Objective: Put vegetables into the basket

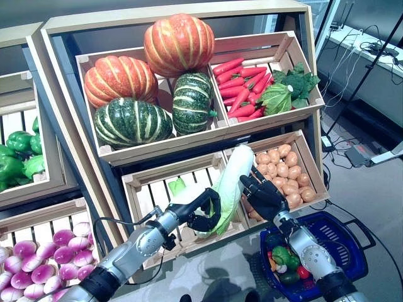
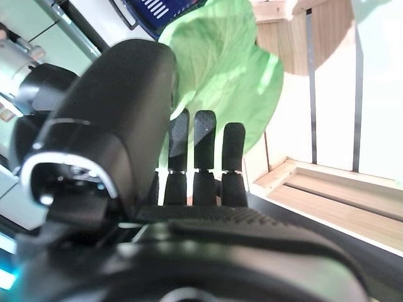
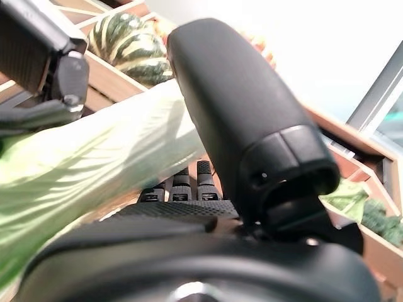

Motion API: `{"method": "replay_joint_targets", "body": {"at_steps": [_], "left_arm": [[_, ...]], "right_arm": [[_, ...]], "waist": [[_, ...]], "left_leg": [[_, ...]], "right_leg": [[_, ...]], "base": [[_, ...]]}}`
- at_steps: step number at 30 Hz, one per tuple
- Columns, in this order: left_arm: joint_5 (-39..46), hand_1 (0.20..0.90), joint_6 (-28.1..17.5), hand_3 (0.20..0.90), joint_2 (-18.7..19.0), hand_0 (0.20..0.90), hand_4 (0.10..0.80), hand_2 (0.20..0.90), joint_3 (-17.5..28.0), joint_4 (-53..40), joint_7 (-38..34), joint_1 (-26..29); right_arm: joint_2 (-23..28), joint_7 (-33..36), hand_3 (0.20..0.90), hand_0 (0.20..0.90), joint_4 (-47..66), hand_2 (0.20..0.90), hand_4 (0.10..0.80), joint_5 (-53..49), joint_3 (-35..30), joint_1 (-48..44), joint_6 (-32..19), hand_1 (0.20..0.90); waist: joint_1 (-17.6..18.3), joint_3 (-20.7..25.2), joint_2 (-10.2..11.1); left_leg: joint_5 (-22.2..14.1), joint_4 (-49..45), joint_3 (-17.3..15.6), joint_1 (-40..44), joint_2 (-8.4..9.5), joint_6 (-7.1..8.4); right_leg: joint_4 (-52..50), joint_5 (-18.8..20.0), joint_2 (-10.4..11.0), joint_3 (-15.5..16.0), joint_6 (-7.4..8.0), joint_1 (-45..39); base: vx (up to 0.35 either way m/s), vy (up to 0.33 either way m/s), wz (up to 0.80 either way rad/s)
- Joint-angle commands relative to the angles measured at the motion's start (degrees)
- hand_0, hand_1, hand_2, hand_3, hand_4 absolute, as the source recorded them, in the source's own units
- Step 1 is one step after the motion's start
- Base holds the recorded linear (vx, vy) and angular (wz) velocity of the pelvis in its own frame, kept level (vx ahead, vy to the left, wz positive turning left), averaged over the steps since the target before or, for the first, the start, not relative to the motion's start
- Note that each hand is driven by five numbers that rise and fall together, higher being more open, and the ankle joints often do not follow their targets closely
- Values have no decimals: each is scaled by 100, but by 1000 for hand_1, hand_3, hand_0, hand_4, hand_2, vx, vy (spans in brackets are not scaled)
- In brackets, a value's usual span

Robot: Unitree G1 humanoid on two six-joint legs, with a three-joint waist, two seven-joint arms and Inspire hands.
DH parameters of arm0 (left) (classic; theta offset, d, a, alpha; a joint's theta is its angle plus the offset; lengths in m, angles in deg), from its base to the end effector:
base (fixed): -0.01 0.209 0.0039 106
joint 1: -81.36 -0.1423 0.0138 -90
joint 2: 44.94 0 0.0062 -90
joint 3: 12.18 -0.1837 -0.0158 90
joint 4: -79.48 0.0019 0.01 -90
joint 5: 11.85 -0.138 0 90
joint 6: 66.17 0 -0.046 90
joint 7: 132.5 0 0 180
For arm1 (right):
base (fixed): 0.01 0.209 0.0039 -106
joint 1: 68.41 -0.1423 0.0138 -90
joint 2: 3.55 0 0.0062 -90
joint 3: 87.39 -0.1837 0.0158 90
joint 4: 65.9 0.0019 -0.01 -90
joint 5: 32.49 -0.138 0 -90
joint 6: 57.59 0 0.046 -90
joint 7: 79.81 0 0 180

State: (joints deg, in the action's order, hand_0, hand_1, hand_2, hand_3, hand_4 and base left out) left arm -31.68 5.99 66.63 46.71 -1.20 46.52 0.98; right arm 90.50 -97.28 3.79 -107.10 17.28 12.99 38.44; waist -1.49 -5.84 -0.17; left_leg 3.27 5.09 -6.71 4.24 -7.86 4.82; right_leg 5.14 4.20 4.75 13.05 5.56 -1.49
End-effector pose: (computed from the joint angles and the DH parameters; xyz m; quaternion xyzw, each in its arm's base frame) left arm 0.2086 0.1828 0.0392 0.4588 -0.0936 -0.2996 0.8313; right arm 0.2204 -0.1804 0.0062 0.4500 0.1358 0.1618 0.8677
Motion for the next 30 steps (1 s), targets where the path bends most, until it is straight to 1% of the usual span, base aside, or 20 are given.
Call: {"method": "replay_joint_targets", "body": {"at_steps": [1,2,5,8,10,12,16,18,21,25,26,27,28,30], "left_arm": [[54,300,-859,300,-71,300,400,300,-59,-384,-649,908],[29,300,-858,300,-63,300,400,300,-63,-382,-695,914],[-24,300,-826,300,-53,300,400,300,-55,-430,-770,912],[-57,300,-809,300,-32,300,400,300,-55,-482,-802,915],[-78,300,-807,300,-8,300,400,300,-84,-498,-819,940],[-70,300,-772,300,5,300,400,300,-98,-539,-786,974],[-21,300,-800,300,8,300,400,300,-118,-581,-670,1030],[7,300,-841,300,2,300,400,300,-94,-612,-585,1014],[74,300,-940,300,15,300,400,300,-45,-656,-395,954],[165,300,-1036,300,7,300,400,300,-26,-625,-260,938],[173,300,-1043,300,5,300,400,300,-37,-620,-237,940],[180,300,-1054,300,4,300,400,300,-40,-607,-229,939],[191,300,-1039,300,-4,300,400,300,-48,-605,-233,941],[188,300,-1047,300,-8,300,400,300,-53,-600,-257,929]], "right_arm": [[-445,34,900,900,19,900,800,-65,32,-661,189,900],[-458,294,900,900,-84,900,800,-78,18,-630,226,900],[-466,780,900,900,-347,900,800,-134,-32,-551,243,900],[-459,1024,900,900,-495,900,800,-98,-39,-516,337,900],[-416,1221,900,900,-696,900,800,-74,-45,-528,507,900],[-379,1243,900,900,-827,900,800,-101,-74,-581,630,900],[-357,882,900,900,-937,900,800,-470,-64,-702,824,900],[-371,452,900,900,-882,900,800,-602,-48,-727,804,900],[-416,-346,900,900,-645,900,800,-832,-10,-723,531,900],[-528,-967,900,900,-426,900,800,-980,-70,-724,222,900],[-550,-1028,641,641,-407,641,627,-988,-71,-720,161,641],[-568,-1045,458,458,-395,458,505,-998,-76,-718,121,458],[-598,-1050,300,300,-386,300,400,-1020,-84,-712,70,300],[-643,-1142,300,300,-396,300,400,-1106,-79,-677,-48,300]], "waist": [[19,282,266],[21,272,269],[33,246,275],[35,222,275],[25,203,277],[14,189,289],[-13,183,295],[-27,184,293],[-49,210,283],[-64,262,249],[-66,275,243],[-65,282,240],[-60,291,233],[-54,311,219]], "left_leg": [[-289,-9,190,-43,17,8],[-285,-9,194,-44,15,14],[-272,-9,187,-47,13,11],[-260,-9,186,-59,10,9],[-302,-9,187,-31,3,18],[-249,-9,193,-55,9,11],[-240,-9,195,-58,10,5],[-239,-9,198,-56,7,6],[-249,-9,224,-54,13,4],[-291,-9,249,-41,32,-1],[-303,-9,253,-38,39,-4],[-311,-9,253,-31,44,-6],[-316,-9,250,-25,42,-5],[-323,-9,256,-28,47,-9]], "right_leg": [[-14,-62,444,-127,386,-270],[-14,-58,440,-125,385,-270],[-14,-42,435,-135,381,-260],[-14,-31,434,-142,377,-249],[-14,-62,421,-147,384,-278],[-14,-18,423,-146,373,-258],[-14,-10,417,-154,365,-261],[-14,-9,420,-153,363,-262],[-14,-16,417,-142,360,-270],[-14,-52,427,-133,365,-291],[-14,-59,430,-133,367,-293],[-14,-65,432,-133,367,-298],[-14,-70,438,-135,370,-304],[-14,-82,438,-135,373,-303]], "base": [[0,0,0],[0,0,0],[0,0,0],[0,0,0],[0,0,0],[0,0,0],[0,0,0],[0,0,0],[0,0,0],[0,0,0],[0,0,0],[0,0,0],[0,0,0],[0,0,0]]}}
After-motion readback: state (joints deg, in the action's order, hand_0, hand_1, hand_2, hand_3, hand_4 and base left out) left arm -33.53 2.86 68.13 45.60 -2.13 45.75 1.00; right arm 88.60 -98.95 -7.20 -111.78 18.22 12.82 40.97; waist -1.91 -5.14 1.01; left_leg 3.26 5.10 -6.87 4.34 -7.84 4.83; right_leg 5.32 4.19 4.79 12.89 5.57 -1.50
